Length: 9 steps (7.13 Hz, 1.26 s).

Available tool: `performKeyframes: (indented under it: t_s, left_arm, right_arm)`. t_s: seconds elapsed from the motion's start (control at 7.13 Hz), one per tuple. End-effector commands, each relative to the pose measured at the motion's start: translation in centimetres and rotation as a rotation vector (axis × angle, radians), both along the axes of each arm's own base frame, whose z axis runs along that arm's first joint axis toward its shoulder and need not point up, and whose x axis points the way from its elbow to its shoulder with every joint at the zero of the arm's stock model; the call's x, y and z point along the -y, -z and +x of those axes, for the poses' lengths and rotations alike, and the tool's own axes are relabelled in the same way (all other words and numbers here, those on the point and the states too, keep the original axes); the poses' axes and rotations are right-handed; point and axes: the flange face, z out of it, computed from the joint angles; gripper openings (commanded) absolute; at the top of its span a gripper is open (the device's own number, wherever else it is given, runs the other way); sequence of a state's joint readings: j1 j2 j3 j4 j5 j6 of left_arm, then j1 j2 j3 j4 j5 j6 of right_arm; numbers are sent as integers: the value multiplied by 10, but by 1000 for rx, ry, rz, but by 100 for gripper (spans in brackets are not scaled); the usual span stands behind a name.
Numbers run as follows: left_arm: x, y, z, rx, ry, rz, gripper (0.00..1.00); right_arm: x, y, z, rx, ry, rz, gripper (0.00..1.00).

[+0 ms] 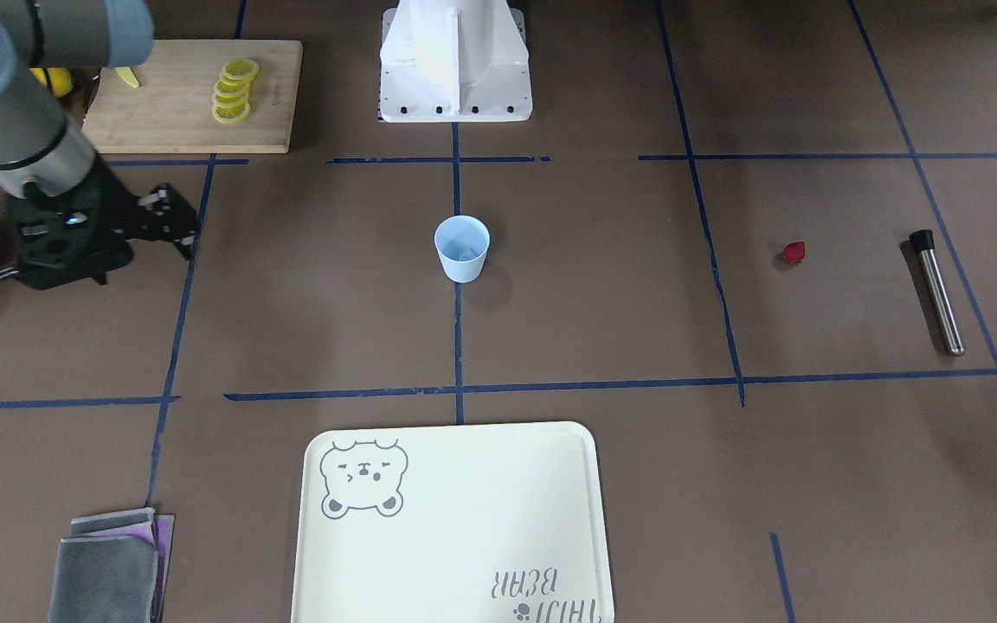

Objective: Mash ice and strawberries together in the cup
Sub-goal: 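Move the right gripper back over the pink ice bowl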

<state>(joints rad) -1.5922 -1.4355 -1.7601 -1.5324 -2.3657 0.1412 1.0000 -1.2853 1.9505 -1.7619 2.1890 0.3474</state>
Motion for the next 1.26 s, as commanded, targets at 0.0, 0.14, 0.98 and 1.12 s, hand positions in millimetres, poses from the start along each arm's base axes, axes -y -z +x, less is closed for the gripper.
performKeyframes:
  t_s: [0.0,0.14,0.98,1.12]
  left_arm:
    - [-1,-1,0,-1,1,-3,100]
    - [-1,-1,1,-1,1,-4,100]
    - [-1,-1,1,-1,0,-3,100]
    - [-1,-1,1,-1,0,-3,100]
  right_arm:
    - [-15,-98,107,-15,173,103,99]
    - [-30,-136,146,-29,245,149,100]
    - [-79,-278,181,-34,402,314,97]
    - [-80,-281,173,-28,421,314,95]
